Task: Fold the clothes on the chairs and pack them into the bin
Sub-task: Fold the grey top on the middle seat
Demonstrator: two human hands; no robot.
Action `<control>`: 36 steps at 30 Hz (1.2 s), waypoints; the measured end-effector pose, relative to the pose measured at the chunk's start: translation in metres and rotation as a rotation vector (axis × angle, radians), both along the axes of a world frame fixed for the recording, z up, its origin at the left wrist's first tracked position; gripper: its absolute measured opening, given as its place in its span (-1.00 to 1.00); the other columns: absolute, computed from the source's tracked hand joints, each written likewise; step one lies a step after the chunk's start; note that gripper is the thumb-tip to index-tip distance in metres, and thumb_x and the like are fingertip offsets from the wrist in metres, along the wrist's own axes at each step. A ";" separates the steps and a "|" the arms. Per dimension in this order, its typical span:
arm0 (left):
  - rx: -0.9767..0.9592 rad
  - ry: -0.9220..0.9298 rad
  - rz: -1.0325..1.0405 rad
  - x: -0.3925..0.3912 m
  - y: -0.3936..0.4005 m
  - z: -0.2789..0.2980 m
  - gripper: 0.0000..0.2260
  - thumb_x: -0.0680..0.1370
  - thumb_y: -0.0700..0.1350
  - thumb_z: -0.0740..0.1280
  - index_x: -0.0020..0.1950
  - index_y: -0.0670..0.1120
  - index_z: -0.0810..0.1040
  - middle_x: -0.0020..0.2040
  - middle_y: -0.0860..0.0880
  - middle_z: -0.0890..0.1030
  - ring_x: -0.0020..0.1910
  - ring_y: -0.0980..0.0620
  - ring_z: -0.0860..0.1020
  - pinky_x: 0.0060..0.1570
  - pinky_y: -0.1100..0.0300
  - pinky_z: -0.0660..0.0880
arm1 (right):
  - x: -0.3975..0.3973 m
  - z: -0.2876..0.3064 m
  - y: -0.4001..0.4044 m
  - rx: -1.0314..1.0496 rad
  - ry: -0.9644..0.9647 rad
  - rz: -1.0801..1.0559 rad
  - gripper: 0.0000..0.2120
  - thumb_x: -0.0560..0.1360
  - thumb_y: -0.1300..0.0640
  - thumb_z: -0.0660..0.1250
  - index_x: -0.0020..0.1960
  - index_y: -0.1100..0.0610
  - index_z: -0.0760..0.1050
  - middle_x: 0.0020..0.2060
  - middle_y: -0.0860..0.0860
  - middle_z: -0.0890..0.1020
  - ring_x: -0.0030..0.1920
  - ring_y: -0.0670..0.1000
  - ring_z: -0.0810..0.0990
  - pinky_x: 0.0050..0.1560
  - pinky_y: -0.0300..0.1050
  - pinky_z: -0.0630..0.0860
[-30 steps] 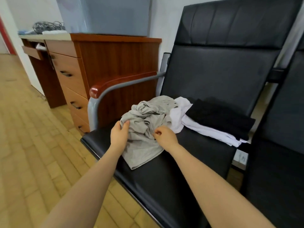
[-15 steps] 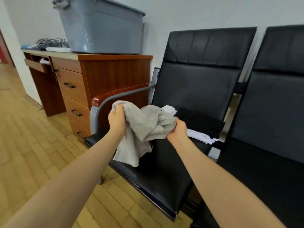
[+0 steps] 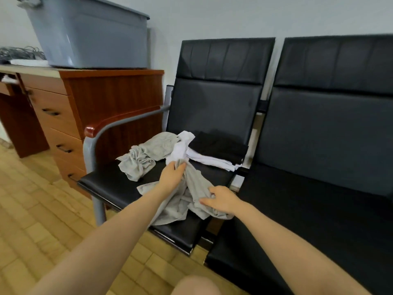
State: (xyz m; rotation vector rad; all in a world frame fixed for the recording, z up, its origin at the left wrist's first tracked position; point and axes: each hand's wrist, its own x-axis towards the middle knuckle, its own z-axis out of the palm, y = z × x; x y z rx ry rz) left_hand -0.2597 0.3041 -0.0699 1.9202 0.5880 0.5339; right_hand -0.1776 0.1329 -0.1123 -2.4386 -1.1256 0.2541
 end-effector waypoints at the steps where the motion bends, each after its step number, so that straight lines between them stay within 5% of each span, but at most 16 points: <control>1: 0.011 -0.010 -0.026 0.005 -0.011 0.005 -0.79 0.62 -0.02 0.20 -0.07 -0.14 0.44 -0.14 -0.05 0.47 -0.08 -0.01 0.44 -0.12 0.17 0.36 | 0.001 0.001 -0.013 0.089 0.091 -0.048 -0.55 0.47 -0.19 0.36 -0.38 0.05 0.27 -0.46 -0.10 0.39 -0.39 -0.13 0.40 -0.44 -0.29 0.24; 3: -0.003 -0.066 -0.080 0.016 -0.033 0.014 -0.78 0.62 -0.01 0.19 -0.02 -0.15 0.46 -0.10 -0.05 0.50 -0.07 0.02 0.45 -0.19 0.25 0.36 | 0.004 0.016 -0.046 0.253 0.318 -0.135 -0.59 0.48 -0.11 0.40 -0.40 0.08 0.38 -0.49 -0.09 0.46 -0.41 -0.13 0.43 -0.38 -0.37 0.31; 7: -0.036 -0.176 -0.198 0.033 -0.090 0.032 -0.71 0.64 -0.02 0.17 0.09 -0.22 0.53 0.01 -0.10 0.57 0.01 0.01 0.51 0.02 0.17 0.42 | 0.013 0.061 -0.137 0.587 0.607 -0.292 -0.65 0.48 -0.04 0.42 -0.12 0.29 0.61 -0.21 0.16 0.63 -0.17 0.07 0.58 -0.10 -0.13 0.50; 11: -0.190 -0.254 -0.359 0.052 -0.173 0.053 -0.72 0.66 -0.07 0.15 0.17 -0.20 0.55 0.11 -0.10 0.60 0.06 0.04 0.54 0.00 0.28 0.46 | 0.017 0.101 -0.220 0.875 0.807 -0.405 -0.71 0.46 -0.03 0.42 0.01 0.18 0.68 -0.06 0.15 0.70 -0.05 0.09 0.67 0.04 -0.02 0.59; 14: -0.436 -0.121 -0.469 0.069 -0.239 0.065 -0.67 0.65 0.03 0.15 0.22 -0.13 0.57 0.19 -0.08 0.60 0.15 -0.01 0.56 0.20 0.11 0.46 | 0.026 0.109 -0.278 1.055 0.955 -0.477 -0.76 0.49 -0.02 0.38 -0.05 0.14 0.69 -0.12 0.11 0.71 -0.13 0.07 0.70 -0.12 -0.04 0.62; 17: -0.579 -0.005 -0.537 0.081 -0.285 0.056 -0.68 0.65 0.05 0.13 0.12 -0.12 0.57 0.10 -0.12 0.63 0.02 -0.04 0.60 -0.01 0.14 0.53 | 0.031 0.098 -0.320 1.085 1.076 -0.649 -0.71 0.55 -0.02 0.31 -0.01 0.18 0.67 -0.08 0.14 0.70 -0.12 0.13 0.70 -0.10 0.02 0.59; 19: -0.582 0.046 -0.486 0.090 -0.305 0.040 -0.63 0.66 0.04 0.11 0.24 -0.20 0.52 0.17 -0.18 0.59 0.11 -0.12 0.58 0.12 0.03 0.52 | 0.031 0.081 -0.343 1.104 1.110 -0.801 -0.65 0.55 -0.05 0.31 0.13 0.22 0.59 -0.02 0.16 0.68 -0.05 0.15 0.68 -0.04 0.04 0.57; 23: -0.216 0.214 -0.288 0.100 -0.307 -0.002 -0.56 0.68 0.00 0.02 0.33 -0.28 0.45 0.28 -0.26 0.50 0.25 -0.20 0.47 0.28 0.01 0.39 | 0.030 0.041 -0.368 1.239 0.988 -0.995 -0.51 0.58 0.03 0.29 0.39 0.29 0.34 0.24 0.21 0.51 0.22 0.19 0.53 0.08 0.03 0.49; 26: 0.236 0.336 -0.252 0.100 -0.299 -0.027 -0.59 0.67 -0.05 0.00 0.34 -0.29 0.42 0.32 -0.30 0.44 0.31 -0.24 0.39 0.27 0.02 0.32 | 0.028 0.022 -0.380 1.185 0.860 -1.066 -0.61 0.57 0.08 0.30 0.33 0.22 0.41 0.24 0.17 0.51 0.14 0.12 0.54 0.05 -0.01 0.50; 29: 0.588 0.203 -0.245 0.104 -0.311 -0.027 -0.62 0.63 -0.03 0.14 0.37 -0.19 0.43 0.32 -0.23 0.41 0.33 -0.22 0.32 0.24 -0.04 0.35 | 0.026 0.007 -0.384 0.991 0.738 -1.075 -0.75 0.55 0.08 0.33 0.18 0.16 0.50 0.15 0.12 0.54 0.07 0.09 0.56 0.03 -0.03 0.52; 32: 0.683 0.019 -0.507 0.113 -0.345 -0.019 -0.68 0.61 -0.05 0.18 0.27 -0.15 0.54 0.22 -0.15 0.53 0.28 -0.15 0.41 0.20 -0.02 0.42 | 0.025 -0.002 -0.382 0.866 0.632 -1.059 -0.87 0.55 0.06 0.32 -0.01 0.13 0.51 0.03 0.10 0.58 -0.08 0.05 0.59 -0.04 -0.07 0.55; 36: 0.733 0.114 -0.771 0.124 -0.371 -0.026 -0.66 0.63 0.01 0.14 0.25 -0.15 0.52 0.11 -0.16 0.57 0.20 -0.18 0.47 0.19 -0.03 0.41 | 0.026 -0.012 -0.396 0.863 0.446 -1.076 -0.90 0.49 0.11 0.39 -0.04 0.12 0.55 -0.07 0.05 0.61 -0.15 -0.01 0.60 -0.07 -0.11 0.58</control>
